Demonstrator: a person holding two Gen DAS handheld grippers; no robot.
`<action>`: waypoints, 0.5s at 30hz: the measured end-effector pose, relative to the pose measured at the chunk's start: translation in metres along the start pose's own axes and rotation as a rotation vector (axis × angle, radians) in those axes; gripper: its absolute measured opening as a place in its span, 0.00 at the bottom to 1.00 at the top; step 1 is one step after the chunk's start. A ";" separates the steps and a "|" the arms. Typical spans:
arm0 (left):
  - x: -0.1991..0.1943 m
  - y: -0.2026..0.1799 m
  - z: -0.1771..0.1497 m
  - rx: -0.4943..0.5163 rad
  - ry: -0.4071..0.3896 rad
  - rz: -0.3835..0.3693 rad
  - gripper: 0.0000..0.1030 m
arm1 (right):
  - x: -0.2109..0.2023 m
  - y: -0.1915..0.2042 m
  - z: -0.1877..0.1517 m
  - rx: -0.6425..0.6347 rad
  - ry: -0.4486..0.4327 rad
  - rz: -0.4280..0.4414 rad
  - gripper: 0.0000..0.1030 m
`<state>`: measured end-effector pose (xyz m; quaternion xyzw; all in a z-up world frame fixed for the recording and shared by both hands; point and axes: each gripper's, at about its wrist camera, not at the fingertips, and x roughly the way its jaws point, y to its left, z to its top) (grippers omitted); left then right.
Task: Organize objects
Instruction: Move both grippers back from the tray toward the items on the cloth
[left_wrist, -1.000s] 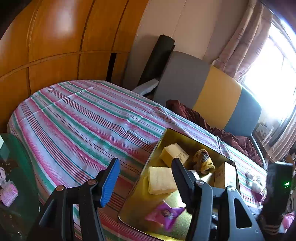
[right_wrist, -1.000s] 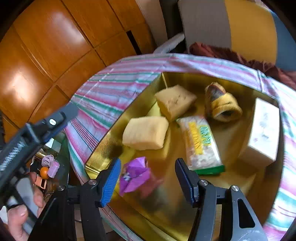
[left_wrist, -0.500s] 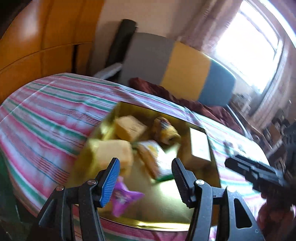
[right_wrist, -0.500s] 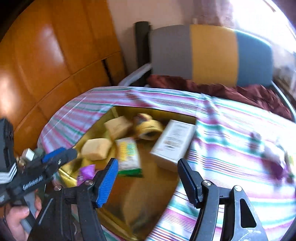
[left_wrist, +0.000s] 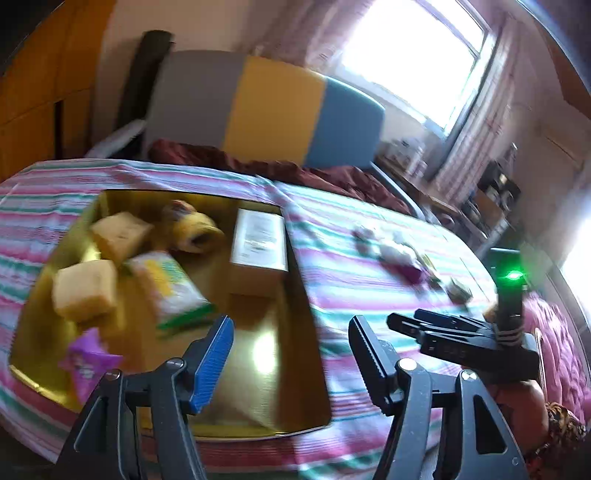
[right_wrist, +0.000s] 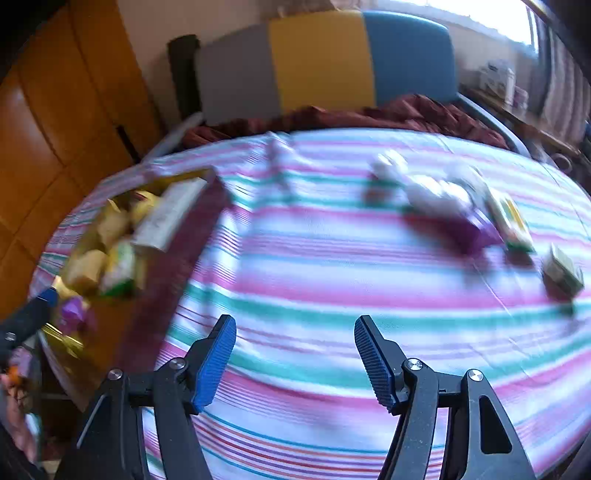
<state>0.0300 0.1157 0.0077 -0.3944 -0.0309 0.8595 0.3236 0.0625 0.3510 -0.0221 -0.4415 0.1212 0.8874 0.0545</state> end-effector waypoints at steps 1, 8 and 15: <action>0.004 -0.009 0.000 0.021 0.011 -0.005 0.64 | 0.002 -0.008 -0.004 0.009 0.006 -0.016 0.66; 0.024 -0.056 -0.003 0.127 0.077 -0.066 0.64 | -0.004 -0.083 -0.018 0.102 0.005 -0.100 0.66; 0.055 -0.085 -0.009 0.136 0.171 -0.132 0.64 | -0.023 -0.172 0.012 0.126 -0.030 -0.263 0.67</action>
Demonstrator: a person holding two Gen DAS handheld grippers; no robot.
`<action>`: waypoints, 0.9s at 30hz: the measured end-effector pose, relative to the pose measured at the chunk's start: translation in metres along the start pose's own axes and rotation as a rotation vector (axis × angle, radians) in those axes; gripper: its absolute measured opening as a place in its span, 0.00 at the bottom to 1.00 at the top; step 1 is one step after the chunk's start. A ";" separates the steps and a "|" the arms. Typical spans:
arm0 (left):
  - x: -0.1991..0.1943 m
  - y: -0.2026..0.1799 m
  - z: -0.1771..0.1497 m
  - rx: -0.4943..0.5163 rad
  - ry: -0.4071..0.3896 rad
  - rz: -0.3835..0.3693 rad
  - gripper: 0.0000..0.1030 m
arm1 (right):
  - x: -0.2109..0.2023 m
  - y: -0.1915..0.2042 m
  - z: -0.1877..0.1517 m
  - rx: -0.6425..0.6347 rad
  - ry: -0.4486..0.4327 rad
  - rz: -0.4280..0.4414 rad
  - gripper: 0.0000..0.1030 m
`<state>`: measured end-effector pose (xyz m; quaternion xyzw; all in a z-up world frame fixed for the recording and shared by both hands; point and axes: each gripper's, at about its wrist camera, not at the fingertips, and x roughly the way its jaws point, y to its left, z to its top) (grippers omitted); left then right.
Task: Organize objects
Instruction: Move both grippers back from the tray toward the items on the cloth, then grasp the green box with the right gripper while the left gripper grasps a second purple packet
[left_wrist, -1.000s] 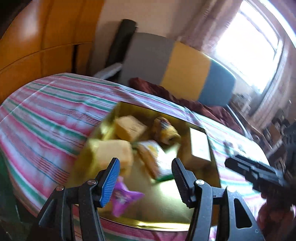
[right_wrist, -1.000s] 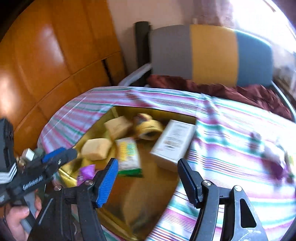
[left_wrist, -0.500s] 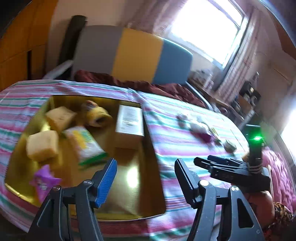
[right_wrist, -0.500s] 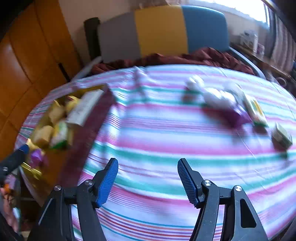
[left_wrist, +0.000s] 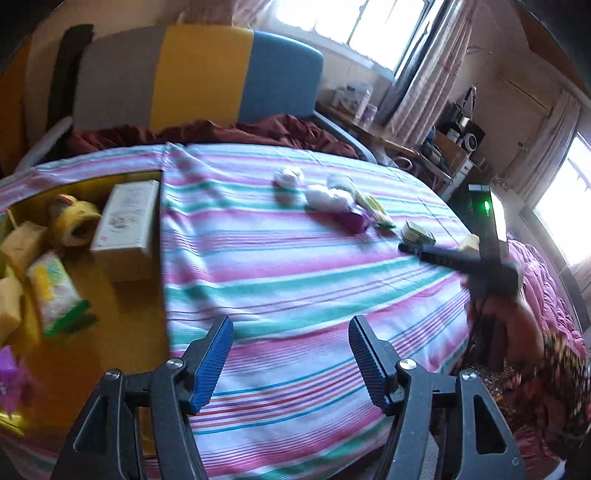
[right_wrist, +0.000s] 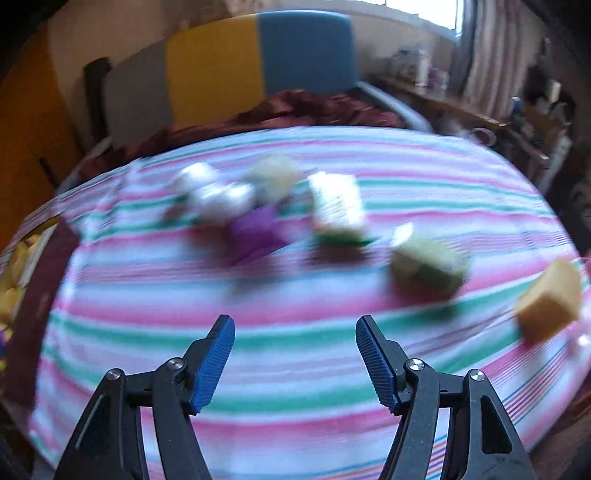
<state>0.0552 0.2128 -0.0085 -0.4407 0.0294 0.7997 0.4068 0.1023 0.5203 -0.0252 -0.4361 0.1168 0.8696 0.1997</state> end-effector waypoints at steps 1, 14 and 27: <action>0.003 -0.002 -0.001 -0.002 0.010 -0.006 0.64 | 0.002 -0.012 0.006 0.006 -0.001 -0.019 0.69; 0.031 -0.019 -0.013 0.032 0.106 0.026 0.64 | 0.051 -0.102 0.061 0.124 0.096 0.025 0.72; 0.053 -0.036 -0.009 0.076 0.146 0.034 0.64 | 0.039 -0.062 0.032 -0.081 0.091 0.069 0.51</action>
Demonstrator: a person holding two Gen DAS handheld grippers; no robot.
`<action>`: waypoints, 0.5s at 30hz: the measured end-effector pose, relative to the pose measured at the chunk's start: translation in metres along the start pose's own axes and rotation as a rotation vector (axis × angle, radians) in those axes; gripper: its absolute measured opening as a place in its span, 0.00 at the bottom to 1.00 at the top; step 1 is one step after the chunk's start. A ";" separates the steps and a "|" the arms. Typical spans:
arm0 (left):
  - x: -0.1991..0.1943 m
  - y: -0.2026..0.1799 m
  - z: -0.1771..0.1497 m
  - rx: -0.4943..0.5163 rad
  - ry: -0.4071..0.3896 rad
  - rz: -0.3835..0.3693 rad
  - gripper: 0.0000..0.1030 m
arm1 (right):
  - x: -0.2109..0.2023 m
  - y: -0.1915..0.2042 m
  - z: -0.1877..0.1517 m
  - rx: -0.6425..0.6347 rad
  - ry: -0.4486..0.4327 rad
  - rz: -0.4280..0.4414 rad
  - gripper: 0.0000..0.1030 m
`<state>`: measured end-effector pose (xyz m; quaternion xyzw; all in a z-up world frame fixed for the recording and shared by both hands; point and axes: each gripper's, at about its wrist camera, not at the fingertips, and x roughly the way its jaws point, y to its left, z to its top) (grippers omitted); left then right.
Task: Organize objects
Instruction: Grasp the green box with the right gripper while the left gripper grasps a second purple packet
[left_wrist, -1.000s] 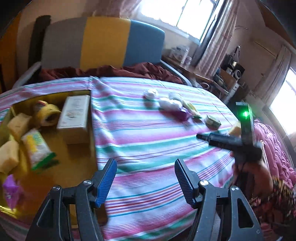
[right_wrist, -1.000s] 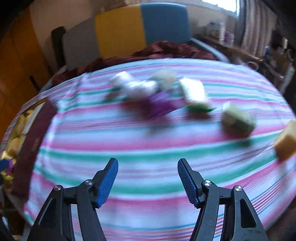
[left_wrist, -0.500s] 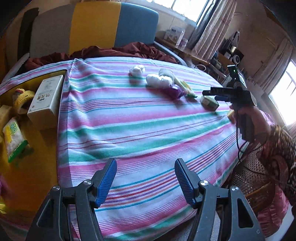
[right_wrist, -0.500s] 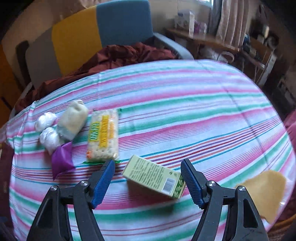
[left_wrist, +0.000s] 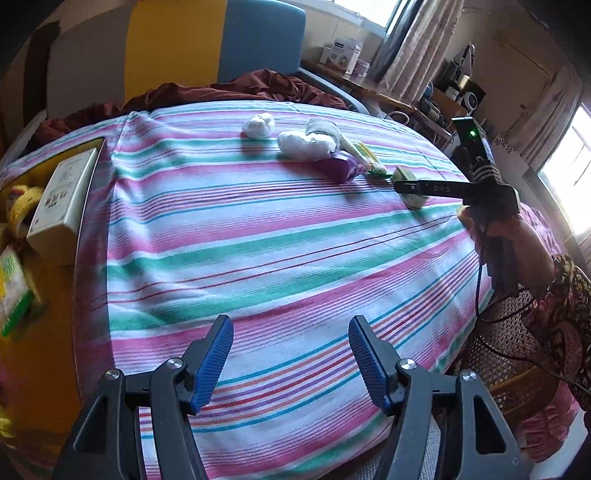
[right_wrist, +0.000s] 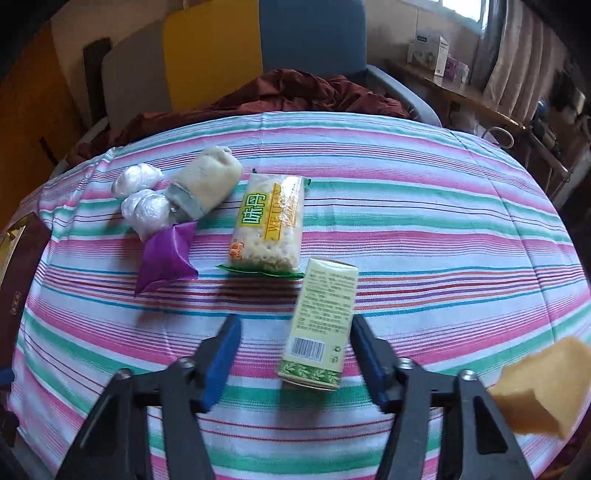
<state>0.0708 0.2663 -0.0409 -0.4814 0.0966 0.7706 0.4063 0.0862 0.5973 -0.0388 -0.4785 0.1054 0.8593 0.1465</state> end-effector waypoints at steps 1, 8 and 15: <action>0.001 -0.002 0.001 0.006 0.000 0.002 0.64 | 0.002 -0.003 0.001 0.013 0.002 0.014 0.45; 0.011 -0.013 0.020 0.037 -0.003 0.015 0.64 | 0.005 -0.014 -0.002 0.066 0.019 0.014 0.33; 0.042 -0.034 0.062 0.063 -0.035 0.014 0.64 | 0.003 -0.016 -0.003 0.116 0.039 0.028 0.33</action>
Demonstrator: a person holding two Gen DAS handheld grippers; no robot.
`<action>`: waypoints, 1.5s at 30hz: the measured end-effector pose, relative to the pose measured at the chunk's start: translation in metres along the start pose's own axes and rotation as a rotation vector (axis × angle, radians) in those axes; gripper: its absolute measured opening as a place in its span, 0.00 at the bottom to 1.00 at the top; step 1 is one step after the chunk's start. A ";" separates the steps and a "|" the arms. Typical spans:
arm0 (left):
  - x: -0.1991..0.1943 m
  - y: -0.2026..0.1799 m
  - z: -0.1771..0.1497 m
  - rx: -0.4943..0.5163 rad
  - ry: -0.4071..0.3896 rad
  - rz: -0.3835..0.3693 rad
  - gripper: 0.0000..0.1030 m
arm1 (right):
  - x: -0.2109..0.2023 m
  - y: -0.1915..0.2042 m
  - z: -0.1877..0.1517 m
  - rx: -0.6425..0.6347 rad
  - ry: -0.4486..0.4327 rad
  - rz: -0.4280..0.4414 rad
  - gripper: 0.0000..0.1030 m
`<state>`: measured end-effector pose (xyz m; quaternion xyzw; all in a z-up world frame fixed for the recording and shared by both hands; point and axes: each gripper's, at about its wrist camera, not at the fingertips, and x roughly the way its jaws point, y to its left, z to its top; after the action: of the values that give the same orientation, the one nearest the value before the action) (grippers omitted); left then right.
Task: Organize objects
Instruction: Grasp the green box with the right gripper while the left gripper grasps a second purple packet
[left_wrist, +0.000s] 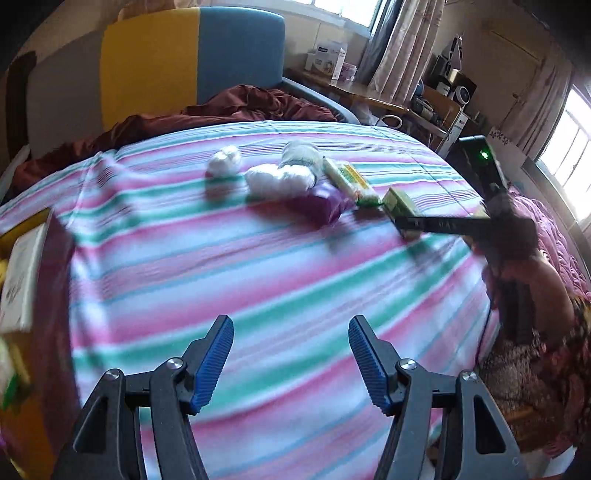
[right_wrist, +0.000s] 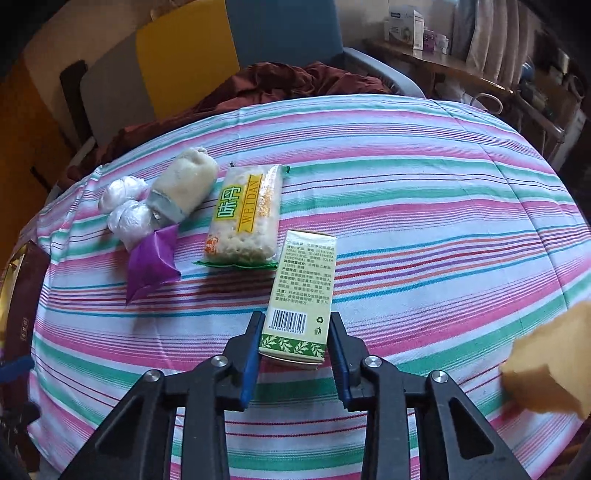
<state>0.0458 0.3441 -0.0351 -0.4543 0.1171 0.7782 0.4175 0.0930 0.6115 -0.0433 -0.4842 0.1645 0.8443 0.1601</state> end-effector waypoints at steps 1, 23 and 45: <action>0.007 -0.003 0.007 -0.004 0.000 -0.011 0.64 | 0.004 0.001 0.004 0.001 0.006 0.001 0.32; 0.130 -0.021 0.110 -0.334 0.102 -0.041 0.70 | 0.007 0.000 0.006 0.011 0.026 -0.012 0.31; 0.087 -0.011 0.041 -0.070 -0.087 0.002 0.37 | -0.001 0.029 -0.004 -0.068 0.000 0.016 0.30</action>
<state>0.0084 0.4213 -0.0795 -0.4343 0.0722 0.8012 0.4052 0.0842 0.5832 -0.0408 -0.4880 0.1393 0.8507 0.1368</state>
